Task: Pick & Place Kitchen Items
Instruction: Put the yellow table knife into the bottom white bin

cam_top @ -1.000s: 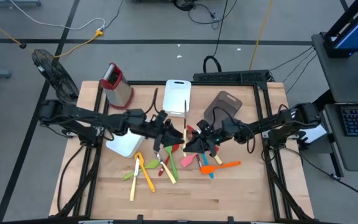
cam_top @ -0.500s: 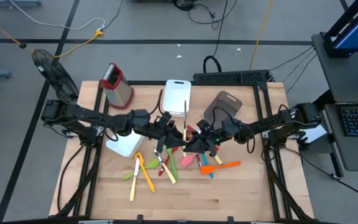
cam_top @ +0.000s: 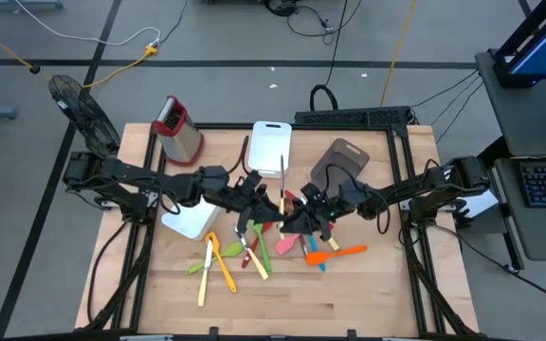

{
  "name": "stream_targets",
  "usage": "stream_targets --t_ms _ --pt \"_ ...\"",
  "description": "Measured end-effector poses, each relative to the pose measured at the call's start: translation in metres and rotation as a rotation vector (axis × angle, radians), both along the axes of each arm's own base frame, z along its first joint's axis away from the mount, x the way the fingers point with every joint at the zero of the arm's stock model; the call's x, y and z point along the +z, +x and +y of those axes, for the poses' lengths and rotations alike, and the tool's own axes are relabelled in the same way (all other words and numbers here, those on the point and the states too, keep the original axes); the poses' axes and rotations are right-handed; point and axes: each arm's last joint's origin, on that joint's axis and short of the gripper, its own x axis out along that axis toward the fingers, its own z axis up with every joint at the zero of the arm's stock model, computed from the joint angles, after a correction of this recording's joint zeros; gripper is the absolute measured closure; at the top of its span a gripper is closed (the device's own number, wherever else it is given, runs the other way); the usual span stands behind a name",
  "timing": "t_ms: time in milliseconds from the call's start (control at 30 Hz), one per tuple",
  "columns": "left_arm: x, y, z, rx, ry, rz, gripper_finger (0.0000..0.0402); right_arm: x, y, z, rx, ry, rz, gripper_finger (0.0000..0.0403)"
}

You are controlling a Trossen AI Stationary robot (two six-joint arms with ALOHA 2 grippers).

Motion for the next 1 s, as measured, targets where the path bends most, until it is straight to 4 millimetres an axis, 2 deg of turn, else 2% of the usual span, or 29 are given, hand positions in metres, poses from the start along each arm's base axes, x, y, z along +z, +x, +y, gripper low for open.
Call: stream_targets --t_ms 100,300,467,667,833,1000 --pt "0.000 0.000 0.000 0.001 0.001 0.004 0.0356 -0.001 0.000 0.002 0.002 0.010 0.013 0.0327" --pt "-0.001 0.000 0.007 0.030 0.033 0.005 0.0356 -0.005 0.000 0.007 0.035 0.096 0.095 0.0214" --pt "0.000 -0.001 0.021 0.078 0.050 0.006 0.0356 -0.016 -0.001 0.015 0.065 0.109 0.230 0.0157" --pt "0.002 -0.009 0.045 0.192 0.087 0.071 0.0356 -0.027 -0.003 0.025 0.088 0.084 0.338 0.0142" --pt "0.015 -0.034 0.055 0.332 0.124 0.185 0.0356 -0.027 -0.004 0.027 0.092 0.037 0.321 0.0146" --pt "0.032 -0.065 0.051 0.431 0.126 0.366 0.0356 -0.027 -0.003 0.025 0.078 -0.027 0.287 0.0154"
